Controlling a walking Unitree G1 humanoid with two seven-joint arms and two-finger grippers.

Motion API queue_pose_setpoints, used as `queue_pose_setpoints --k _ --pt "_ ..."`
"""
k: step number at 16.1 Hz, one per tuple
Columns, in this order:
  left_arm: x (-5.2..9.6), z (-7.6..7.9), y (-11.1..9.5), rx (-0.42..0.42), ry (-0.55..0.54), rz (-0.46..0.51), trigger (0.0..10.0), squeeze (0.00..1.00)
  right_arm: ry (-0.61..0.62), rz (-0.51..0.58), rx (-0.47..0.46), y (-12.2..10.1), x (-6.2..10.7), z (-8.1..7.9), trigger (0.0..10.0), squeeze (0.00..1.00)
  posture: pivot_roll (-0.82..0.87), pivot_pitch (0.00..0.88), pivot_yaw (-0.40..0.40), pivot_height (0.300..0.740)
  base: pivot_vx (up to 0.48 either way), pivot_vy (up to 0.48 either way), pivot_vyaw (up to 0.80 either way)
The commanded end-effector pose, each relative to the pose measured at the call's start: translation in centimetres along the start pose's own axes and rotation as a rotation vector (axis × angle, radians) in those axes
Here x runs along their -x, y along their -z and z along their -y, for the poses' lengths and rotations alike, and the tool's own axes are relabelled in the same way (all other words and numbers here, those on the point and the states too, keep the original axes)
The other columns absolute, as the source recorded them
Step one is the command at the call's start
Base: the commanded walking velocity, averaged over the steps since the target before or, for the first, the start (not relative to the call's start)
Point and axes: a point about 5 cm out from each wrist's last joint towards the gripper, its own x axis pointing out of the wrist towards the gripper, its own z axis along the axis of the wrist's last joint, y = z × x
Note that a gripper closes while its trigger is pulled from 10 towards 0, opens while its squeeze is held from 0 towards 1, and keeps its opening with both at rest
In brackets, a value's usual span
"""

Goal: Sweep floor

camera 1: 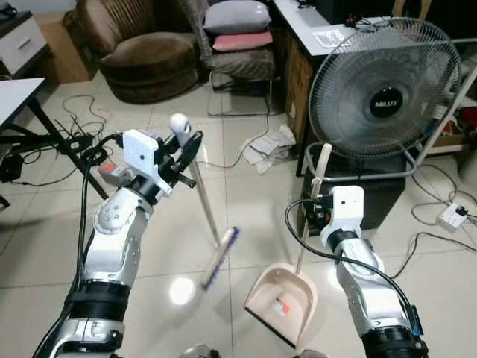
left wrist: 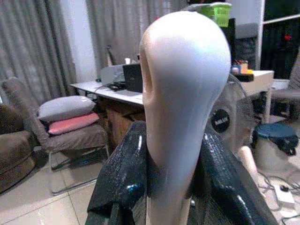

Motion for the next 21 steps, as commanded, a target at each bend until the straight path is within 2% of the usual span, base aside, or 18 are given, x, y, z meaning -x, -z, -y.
queue_pose_setpoints --k 1,2,3,4,6,9,11,21 --pt "0.0 -0.4 -0.8 -0.048 0.011 0.009 10.0 0.00 -0.019 0.002 0.006 -0.2 0.0 -0.4 10.0 0.00 -0.18 0.000 0.093 0.740 0.000 0.000 0.00" --pt "0.1 -1.0 -0.5 -0.082 -0.047 -0.024 10.0 0.00 -0.019 0.018 0.008 -0.5 0.0 -0.4 10.0 0.00 -0.18 0.000 0.097 0.740 0.000 0.000 0.00" --pt "0.6 -2.4 0.3 -0.117 -0.169 -0.095 10.0 0.00 -0.018 0.057 -0.002 -1.1 0.0 -0.4 10.0 0.00 -0.19 0.000 0.104 0.740 0.000 0.000 0.00" --pt "1.3 -3.5 0.8 -0.111 -0.251 -0.142 10.0 0.00 -0.020 0.084 -0.029 -1.7 0.2 -0.3 10.0 0.00 -0.19 0.000 0.107 0.740 0.000 0.000 0.00" --pt "2.2 -4.0 1.3 -0.123 -0.300 -0.197 10.0 0.00 -0.028 0.090 -0.039 -2.1 0.5 0.0 10.0 0.00 -0.18 0.000 0.106 0.740 0.000 0.000 0.00" --pt "3.4 -3.2 2.0 -0.108 -0.323 -0.226 10.0 0.00 -0.068 0.060 -0.023 -1.7 1.2 0.1 10.0 0.00 -0.18 0.000 0.097 0.740 0.000 0.000 0.00" --pt "4.1 -2.6 2.3 -0.134 -0.351 -0.239 10.0 0.00 -0.091 0.046 -0.015 -1.5 1.6 0.0 10.0 0.00 -0.17 0.000 0.086 0.740 0.000 0.000 0.62" --pt "4.4 -2.0 2.3 -0.161 -0.368 -0.263 10.0 0.00 -0.181 -0.001 0.036 -1.1 2.0 -0.4 10.0 0.00 -0.17 0.000 0.078 0.740 0.000 -0.333 0.78"
